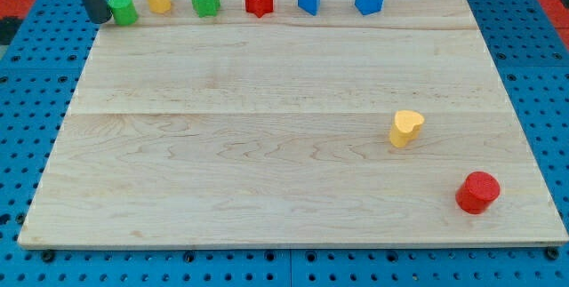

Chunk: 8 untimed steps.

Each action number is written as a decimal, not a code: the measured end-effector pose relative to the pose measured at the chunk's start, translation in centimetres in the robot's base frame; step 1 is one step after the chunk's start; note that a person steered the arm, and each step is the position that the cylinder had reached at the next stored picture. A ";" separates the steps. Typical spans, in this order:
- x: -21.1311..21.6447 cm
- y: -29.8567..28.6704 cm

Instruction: Move green circle to the top left

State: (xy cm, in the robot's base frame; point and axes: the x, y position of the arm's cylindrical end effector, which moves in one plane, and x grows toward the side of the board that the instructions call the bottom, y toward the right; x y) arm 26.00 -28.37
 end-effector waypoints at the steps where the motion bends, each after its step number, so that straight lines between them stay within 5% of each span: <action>1: 0.0 0.0; 3: 4.7 -0.1; 8: -2.0 2.1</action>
State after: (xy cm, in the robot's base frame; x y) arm 23.99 -26.31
